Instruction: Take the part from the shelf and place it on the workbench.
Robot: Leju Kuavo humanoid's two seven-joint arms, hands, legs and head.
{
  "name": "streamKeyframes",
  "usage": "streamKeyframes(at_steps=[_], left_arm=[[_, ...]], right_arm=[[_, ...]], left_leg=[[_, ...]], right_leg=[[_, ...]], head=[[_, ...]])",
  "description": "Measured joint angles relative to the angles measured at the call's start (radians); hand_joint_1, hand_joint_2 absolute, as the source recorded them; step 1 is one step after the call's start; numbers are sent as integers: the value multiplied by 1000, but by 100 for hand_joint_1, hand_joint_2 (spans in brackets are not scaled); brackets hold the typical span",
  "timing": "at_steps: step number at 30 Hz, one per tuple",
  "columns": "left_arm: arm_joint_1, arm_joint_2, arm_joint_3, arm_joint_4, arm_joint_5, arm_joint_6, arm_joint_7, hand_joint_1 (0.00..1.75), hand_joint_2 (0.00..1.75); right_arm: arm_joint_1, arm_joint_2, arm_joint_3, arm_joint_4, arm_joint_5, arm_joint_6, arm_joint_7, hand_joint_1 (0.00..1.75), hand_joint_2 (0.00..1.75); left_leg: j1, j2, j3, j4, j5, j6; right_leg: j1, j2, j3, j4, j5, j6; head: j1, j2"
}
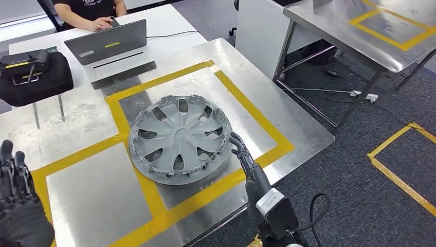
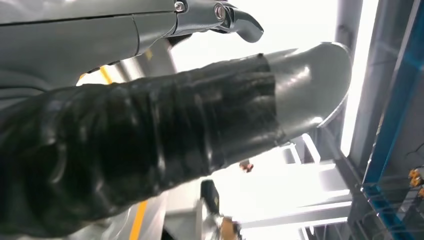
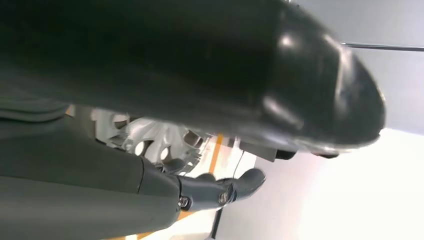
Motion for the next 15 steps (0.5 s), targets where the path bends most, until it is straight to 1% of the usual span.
streamKeyframes(at_steps=[1,2,3,4,5,6,7,8,9,10,11,12,13,14,15], left_arm=[[9,-5,0,13,22,1,-22,0,0],[15,-8,0,24,34,1,-37,0,0],[18,-11,0,33,40,2,-46,0,0],[20,-14,0,41,44,2,-51,0,0],[20,-16,-1,49,47,2,-53,0,0],[21,-17,-2,56,51,2,-54,0,0],[21,-19,-2,64,56,3,-55,0,0],[21,-20,-3,70,62,3,-57,0,0],[20,-21,-4,76,67,3,-59,0,0],[20,-21,-4,82,72,3,-62,0,0],[19,-22,-5,86,75,3,-64,0,0],[18,-23,-6,91,77,3,-66,0,0],[16,-24,-7,94,80,3,-69,0,0],[15,-25,-9,97,85,4,-72,0,0],[14,-26,-10,101,90,4,-76,0,0]], right_arm=[[2,-2,0,-2,5,-3,5,0,0],[3,-2,0,-5,10,-7,9,0,0],[4,-3,0,-7,15,-10,12,0,0],[5,-3,0,-10,20,-13,16,0,0],[7,-4,1,-11,25,-17,21,0,0],[9,-5,1,-12,29,-20,24,0,0],[12,-6,1,-13,33,-24,28,0,0],[15,-7,1,-13,37,-27,31,0,0],[18,-9,1,-14,41,-30,34,0,0],[19,-10,1,-15,45,-32,37,0,0],[21,-11,1,-18,48,-34,39,0,0],[22,-12,1,-22,50,-36,41,0,0],[22,-13,1,-26,52,-37,42,0,0],[23,-14,1,-29,54,-39,43,0,0],[24,-15,1,-32,57,-40,45,0,0]], left_leg=[[2,-3,-3,0,3,-7],[2,4,-10,6,-3,-12],[2,18,-23,28,-21,-17],[3,36,-42,71,-51,-21],[3,52,-67,130,-87,-25],[5,60,-91,195,-120,-29],[6,64,-107,245,-140,-32],[7,66,-109,266,-144,-34],[8,71,-91,247,-131,-36],[8,82,-54,194,-106,-38],[8,106,-12,126,-88,-38],[6,127,25,66,-74,-34],[4,141,49,29,-69,-26],[1,147,57,13,-71,-18],[-2,135,56,14,-68,-7]], right_leg=[[-1,-11,3,-3,5,-7],[-2,-21,5,-7,12,-14],[-4,-31,7,-12,18,-22],[-5,-43,5,-15,23,-27],[-4,-52,3,-16,26,-30],[-3,-63,-1,-16,27,-32],[-2,-74,-4,-15,28,-33],[-2,-85,-6,-15,29,-33],[-3,-97,-8,-14,29,-31],[-3,-107,-9,-12,29,-29],[-3,-117,-9,-8,29,-25],[-1,-125,-10,-3,27,-19],[1,-132,-11,1,25,-12],[4,-139,-12,3,25,-5],[6,-148,-12,4,26,0]], head=[[0,0],[-2,0],[-7,0],[-14,0],[-22,0],[-28,0],[-32,0],[-35,0],[-38,0],[-41,0],[-44,0],[-48,0],[-49,0],[-48,0],[-46,0]])
